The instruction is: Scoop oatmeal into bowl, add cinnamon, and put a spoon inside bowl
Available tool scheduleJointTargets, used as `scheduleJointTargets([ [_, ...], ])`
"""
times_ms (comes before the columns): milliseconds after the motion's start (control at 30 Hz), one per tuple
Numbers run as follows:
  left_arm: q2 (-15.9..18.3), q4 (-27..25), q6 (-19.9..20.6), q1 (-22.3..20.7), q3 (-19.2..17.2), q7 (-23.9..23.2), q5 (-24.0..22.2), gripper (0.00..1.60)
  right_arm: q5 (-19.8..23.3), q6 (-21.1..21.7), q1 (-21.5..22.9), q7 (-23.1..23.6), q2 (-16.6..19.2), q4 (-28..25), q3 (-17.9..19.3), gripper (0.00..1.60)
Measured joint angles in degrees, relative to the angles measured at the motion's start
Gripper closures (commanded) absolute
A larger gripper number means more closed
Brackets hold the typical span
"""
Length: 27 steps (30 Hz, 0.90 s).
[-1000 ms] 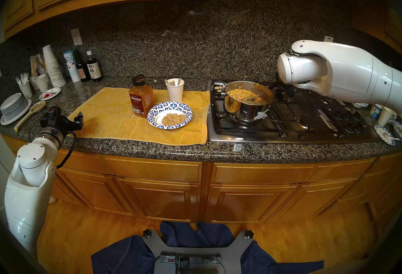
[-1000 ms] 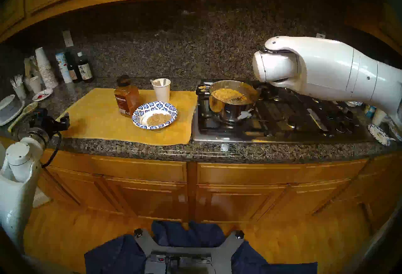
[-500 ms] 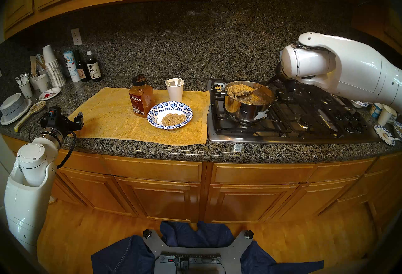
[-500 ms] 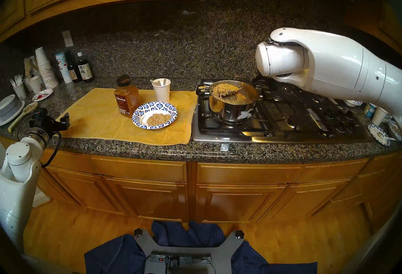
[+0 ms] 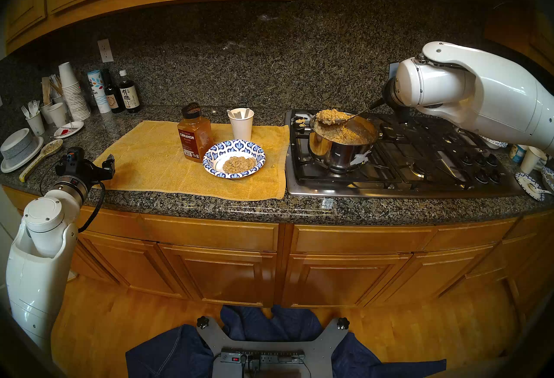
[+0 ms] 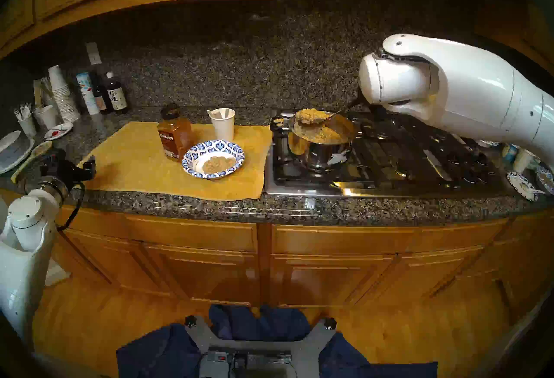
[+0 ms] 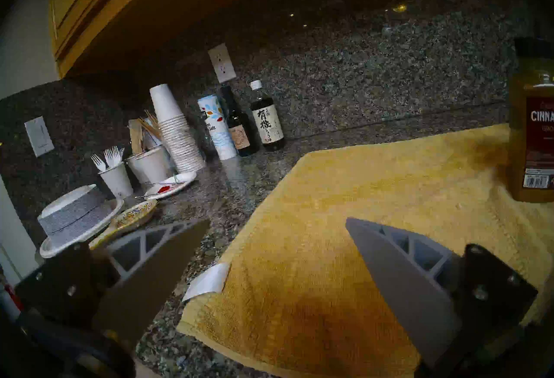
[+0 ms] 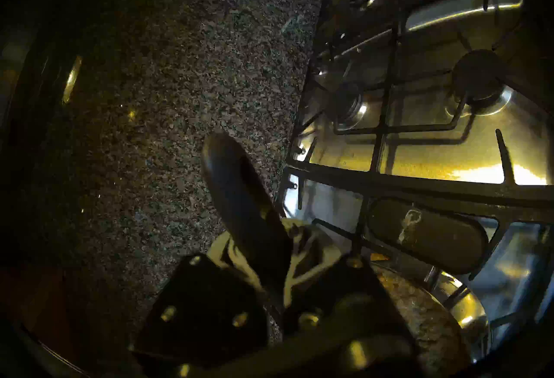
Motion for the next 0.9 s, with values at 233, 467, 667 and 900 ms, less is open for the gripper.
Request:
scheduleJointTargets([
  [233,0.0,0.0,0.0,0.0,0.0,0.0,0.0,0.0,-1.7,0.0,0.3,0.8,2.0,-2.9,-0.1,1.6],
  [467,0.0,0.0,0.0,0.0,0.0,0.0,0.0,0.0,-4.6,0.0,1.1,2.0,4.1,-6.5,-0.3,1.6],
  [667,0.0,0.0,0.0,0.0,0.0,0.0,0.0,0.0,-7.6,0.0,1.8,3.0,5.9,-9.9,-0.9,1.6],
  [900,0.0,0.0,0.0,0.0,0.0,0.0,0.0,0.0,-9.7,0.0,2.3,3.2,8.0,-12.5,-1.7,1.6],
])
